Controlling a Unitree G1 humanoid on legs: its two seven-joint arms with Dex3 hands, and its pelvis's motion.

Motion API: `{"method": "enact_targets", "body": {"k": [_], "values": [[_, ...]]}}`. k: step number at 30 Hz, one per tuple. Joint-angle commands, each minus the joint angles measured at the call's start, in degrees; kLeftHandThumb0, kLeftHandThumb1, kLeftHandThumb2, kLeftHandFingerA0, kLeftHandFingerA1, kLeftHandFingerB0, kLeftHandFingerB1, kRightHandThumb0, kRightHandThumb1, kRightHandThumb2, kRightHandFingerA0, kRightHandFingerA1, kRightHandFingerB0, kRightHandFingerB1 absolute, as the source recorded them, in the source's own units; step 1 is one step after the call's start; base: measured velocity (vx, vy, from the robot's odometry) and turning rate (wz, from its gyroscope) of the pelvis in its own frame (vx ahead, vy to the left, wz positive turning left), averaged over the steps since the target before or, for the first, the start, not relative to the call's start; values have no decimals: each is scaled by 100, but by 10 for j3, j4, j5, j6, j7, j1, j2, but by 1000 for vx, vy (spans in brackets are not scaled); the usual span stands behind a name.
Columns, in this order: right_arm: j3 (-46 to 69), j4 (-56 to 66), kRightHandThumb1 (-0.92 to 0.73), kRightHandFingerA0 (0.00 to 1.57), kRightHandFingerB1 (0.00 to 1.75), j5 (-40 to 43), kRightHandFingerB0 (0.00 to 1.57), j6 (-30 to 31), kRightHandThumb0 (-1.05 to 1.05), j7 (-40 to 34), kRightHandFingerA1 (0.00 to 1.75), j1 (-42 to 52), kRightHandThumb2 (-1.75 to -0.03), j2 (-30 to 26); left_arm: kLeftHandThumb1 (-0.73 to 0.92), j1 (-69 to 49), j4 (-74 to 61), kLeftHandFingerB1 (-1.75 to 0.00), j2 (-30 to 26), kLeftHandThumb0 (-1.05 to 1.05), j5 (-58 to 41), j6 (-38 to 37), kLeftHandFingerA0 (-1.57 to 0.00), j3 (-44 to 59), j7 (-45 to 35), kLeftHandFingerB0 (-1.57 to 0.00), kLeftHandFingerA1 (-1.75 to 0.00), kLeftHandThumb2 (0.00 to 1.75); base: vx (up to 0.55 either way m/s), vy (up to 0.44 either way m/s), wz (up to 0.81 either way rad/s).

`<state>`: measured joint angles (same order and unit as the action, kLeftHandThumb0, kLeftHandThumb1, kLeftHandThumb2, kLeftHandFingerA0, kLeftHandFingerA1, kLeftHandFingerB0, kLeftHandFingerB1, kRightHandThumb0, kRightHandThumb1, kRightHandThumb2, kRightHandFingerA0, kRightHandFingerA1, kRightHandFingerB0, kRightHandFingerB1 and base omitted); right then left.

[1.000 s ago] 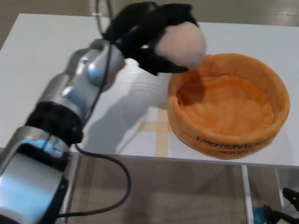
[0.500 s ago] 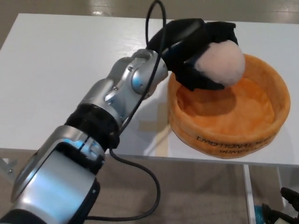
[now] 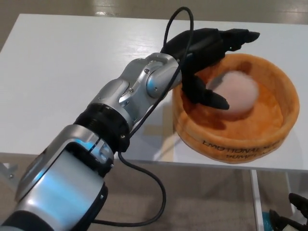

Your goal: Use the left hand to pick up the pink round toy on the left and place it inside the orange plate on the desk.

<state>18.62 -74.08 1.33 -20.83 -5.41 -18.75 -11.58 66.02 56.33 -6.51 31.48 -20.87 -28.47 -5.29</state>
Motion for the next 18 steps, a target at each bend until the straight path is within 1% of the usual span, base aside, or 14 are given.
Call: {"method": "enact_targets", "body": {"k": [1,2,5,6,8,9,10,11,12,13,15,16,17,18], "values": [[3,-4,-42,26,67,13,18,7,-29,9,85,1,-75,4,41,9,-35,-8,-13,-76,12,3,0,-3,-23,0,0,86,0,0,0],[5,-4,-41,26,68,15,18,8,-32,11,85,1,-75,4,47,9,-42,-11,-15,-97,12,2,0,-3,-25,0,-1,67,0,0,0],[5,-5,-42,27,68,15,19,8,-32,11,85,0,-74,4,45,5,-58,-12,-18,-96,7,0,0,0,-29,0,0,67,0,0,0],[5,-4,-30,33,63,15,22,8,-31,11,72,1,-92,4,45,3,-66,-9,-18,-97,5,0,0,1,-31,0,0,68,0,0,0],[6,-4,-30,33,63,16,22,7,-31,11,72,1,-92,4,45,2,-72,-9,-19,-97,4,1,0,2,-32,0,0,68,0,0,0],[1,-5,-42,30,66,10,21,7,-30,6,84,2,-73,5,44,-3,-91,-9,-23,-98,-2,-7,0,7,-35,0,0,68,0,0,0],[-1,-5,-42,30,66,8,21,7,-30,4,84,2,-73,5,44,-4,-96,-9,-24,-98,-4,-9,0,8,-35,0,0,68,0,0,0],[-1,-5,-39,30,68,9,21,7,-31,3,87,2,-74,5,40,-8,-114,-6,-28,-75,-6,-10,0,12,-37,0,0,85,0,0,0],[1,-5,-33,35,62,12,20,8,-26,5,71,2,-93,5,40,-18,-153,-8,-40,-76,-18,-17,0,23,-46,0,0,85,0,0,0],[1,-5,-33,35,62,12,20,8,-26,5,71,2,-93,5,40,-18,-153,-8,-40,-76,-18,-17,0,23,-46,0,0,85,0,0,0],[3,-5,-32,34,62,15,21,10,-26,9,71,3,-92,5,40,-37,-223,-8,-56,-74,-51,-25,0,46,-76,0,0,84,0,0,0],[3,-5,-32,34,62,15,21,10,-26,9,71,3,-92,5,40,-39,-230,-8,-57,-74,-53,-23,0,48,-79,0,0,84,0,0,0],[3,-5,-42,29,66,15,19,9,-30,9,86,3,-74,5,38,-46,-260,-10,-61,-70,-67,-10,0,56,-100,0,-2,82,0,0,0],[5,-5,-40,31,67,16,20,7,-29,10,89,2,-75,5,33,-66,-326,-20,-71,-57,-108,3,0,77,-127,0,-16,78,0,0,0]]}}
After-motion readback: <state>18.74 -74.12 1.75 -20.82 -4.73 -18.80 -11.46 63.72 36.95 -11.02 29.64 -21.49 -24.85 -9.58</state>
